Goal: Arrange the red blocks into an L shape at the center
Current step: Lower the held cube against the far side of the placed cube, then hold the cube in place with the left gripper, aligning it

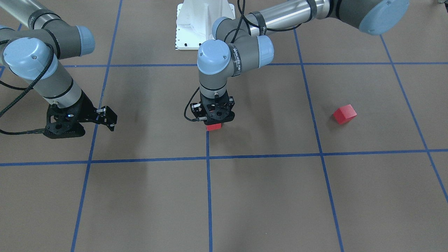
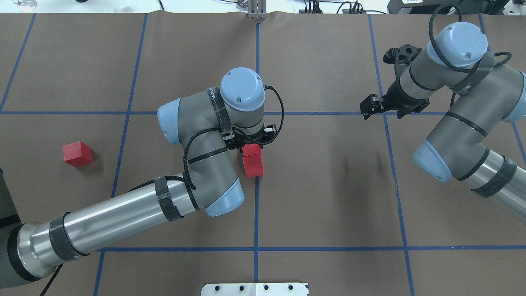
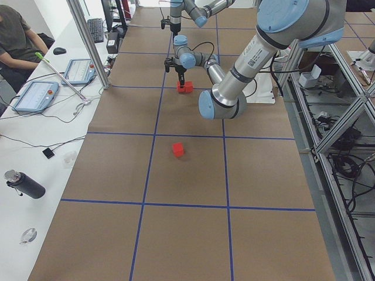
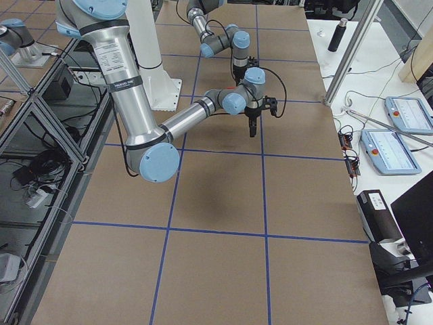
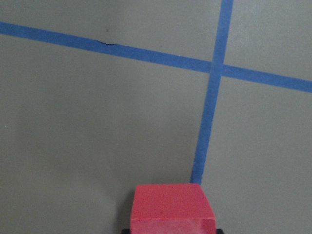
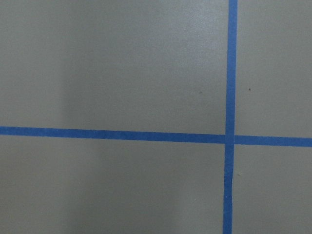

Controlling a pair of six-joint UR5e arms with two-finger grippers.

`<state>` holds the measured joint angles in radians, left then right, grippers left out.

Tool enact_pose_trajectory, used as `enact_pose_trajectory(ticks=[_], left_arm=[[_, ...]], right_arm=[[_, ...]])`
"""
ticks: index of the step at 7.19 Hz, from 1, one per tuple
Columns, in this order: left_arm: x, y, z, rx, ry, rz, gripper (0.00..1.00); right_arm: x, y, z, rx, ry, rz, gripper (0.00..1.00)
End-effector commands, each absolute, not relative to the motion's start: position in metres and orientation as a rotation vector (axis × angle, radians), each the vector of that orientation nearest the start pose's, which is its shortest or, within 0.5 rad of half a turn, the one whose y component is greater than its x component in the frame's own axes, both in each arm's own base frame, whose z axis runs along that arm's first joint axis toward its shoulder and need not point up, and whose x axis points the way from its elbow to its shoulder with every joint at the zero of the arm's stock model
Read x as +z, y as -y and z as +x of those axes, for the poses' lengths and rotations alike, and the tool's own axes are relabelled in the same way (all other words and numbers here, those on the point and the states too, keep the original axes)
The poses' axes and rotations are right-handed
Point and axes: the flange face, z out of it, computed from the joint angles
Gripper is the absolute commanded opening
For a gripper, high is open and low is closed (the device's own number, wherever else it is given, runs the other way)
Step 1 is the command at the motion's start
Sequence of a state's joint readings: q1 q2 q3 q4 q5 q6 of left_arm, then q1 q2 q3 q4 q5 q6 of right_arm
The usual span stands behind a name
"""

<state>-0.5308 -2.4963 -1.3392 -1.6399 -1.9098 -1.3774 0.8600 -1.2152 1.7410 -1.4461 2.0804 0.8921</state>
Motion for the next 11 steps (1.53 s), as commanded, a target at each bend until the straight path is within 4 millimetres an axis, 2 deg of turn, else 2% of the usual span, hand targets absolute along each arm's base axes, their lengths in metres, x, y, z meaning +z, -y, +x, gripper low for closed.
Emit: enact_pose_trajectory(ticks=[1, 2, 3, 5, 6, 8, 11], left_arm=[[0.168, 0.480, 0.620, -0.189, -0.820, -0.035, 0.09], [0.169, 0.480, 0.620, -0.189, -0.819, -0.035, 0.92], [0.171, 0.479, 0.621, -0.190, -0.818, -0.035, 0.99], [0.167, 0.478, 0.619, -0.189, -0.825, -0.030, 0.99], [0.158, 0.477, 0.613, -0.187, -0.844, -0.023, 0.99], [0.166, 0.476, 0.610, -0.181, -0.841, -0.019, 0.99], [0.177, 0.475, 0.615, -0.186, -0.822, -0.029, 0.99]], right_arm=[[0.371, 0.524, -0.339, 0.006, 0.801, 0.091, 0.99], [0.369, 0.524, -0.337, 0.004, 0.803, 0.095, 0.99], [0.369, 0.523, -0.337, 0.004, 0.804, 0.096, 0.99], [0.370, 0.524, -0.336, 0.006, 0.802, 0.095, 0.99], [0.371, 0.524, -0.337, 0.007, 0.801, 0.094, 0.99], [0.372, 0.524, -0.338, 0.005, 0.799, 0.091, 0.99], [0.373, 0.524, -0.338, 0.005, 0.798, 0.090, 0.99]])
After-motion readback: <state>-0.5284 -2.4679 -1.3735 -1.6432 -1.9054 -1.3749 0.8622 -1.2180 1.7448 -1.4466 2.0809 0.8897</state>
